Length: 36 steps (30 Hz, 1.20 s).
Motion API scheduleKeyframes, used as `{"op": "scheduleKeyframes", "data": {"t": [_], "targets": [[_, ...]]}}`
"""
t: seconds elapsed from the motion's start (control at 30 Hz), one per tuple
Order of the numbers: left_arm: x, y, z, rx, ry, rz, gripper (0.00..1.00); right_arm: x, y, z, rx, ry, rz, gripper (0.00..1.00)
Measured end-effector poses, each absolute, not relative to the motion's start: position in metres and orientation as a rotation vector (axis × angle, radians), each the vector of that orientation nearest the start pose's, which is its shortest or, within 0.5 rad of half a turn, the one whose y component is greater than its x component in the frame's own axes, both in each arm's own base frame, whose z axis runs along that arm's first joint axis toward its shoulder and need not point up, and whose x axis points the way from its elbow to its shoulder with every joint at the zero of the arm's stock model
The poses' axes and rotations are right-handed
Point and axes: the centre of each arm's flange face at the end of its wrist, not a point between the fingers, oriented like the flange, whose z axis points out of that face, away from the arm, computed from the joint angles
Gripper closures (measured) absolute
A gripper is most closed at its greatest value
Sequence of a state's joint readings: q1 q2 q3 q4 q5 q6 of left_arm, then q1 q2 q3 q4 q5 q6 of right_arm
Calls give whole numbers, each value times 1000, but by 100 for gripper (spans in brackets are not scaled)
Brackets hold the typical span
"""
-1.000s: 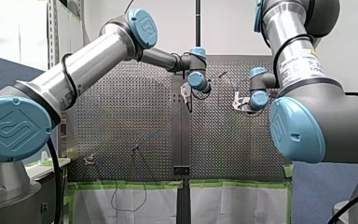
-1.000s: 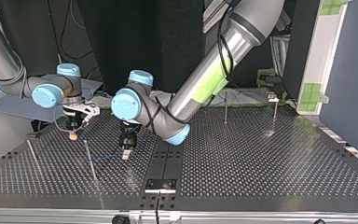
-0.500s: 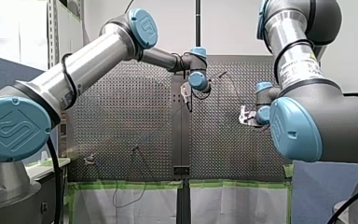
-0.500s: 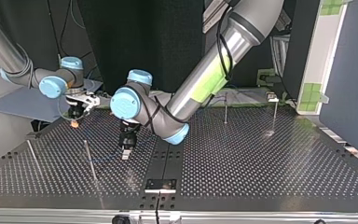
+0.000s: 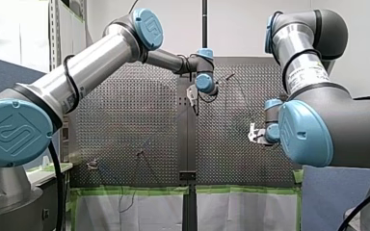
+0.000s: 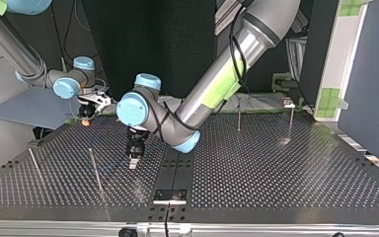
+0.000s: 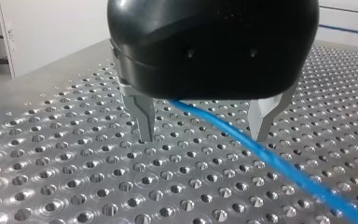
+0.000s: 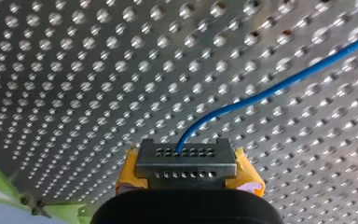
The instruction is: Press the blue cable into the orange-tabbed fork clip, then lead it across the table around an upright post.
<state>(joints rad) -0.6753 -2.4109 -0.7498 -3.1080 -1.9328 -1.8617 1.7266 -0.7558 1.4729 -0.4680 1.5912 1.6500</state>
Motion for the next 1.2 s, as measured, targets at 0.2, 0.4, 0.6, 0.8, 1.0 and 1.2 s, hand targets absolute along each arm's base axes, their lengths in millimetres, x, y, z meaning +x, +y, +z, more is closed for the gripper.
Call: {"op": "scheduleKeyframes", "data": {"t": [0.2,0.4,0.6,0.8,1.0,1.2], "targets": [[566,-578,340,10,1577,-475,0,225,-646,53,1434,-1403,1217,100],[566,-578,341,10,1577,-474,0,217,-651,40,1399,-1391,1227,100],[566,-578,341,9,1577,-474,0,195,-658,9,1372,-1400,1205,100],[566,-578,340,9,1577,-473,0,183,-656,-27,1374,-1423,1181,100],[565,-578,340,6,1579,-469,0,176,-648,-61,1393,-1454,1154,100],[565,-578,340,7,1580,-468,0,172,-642,-85,1402,-1474,1139,100]]}}
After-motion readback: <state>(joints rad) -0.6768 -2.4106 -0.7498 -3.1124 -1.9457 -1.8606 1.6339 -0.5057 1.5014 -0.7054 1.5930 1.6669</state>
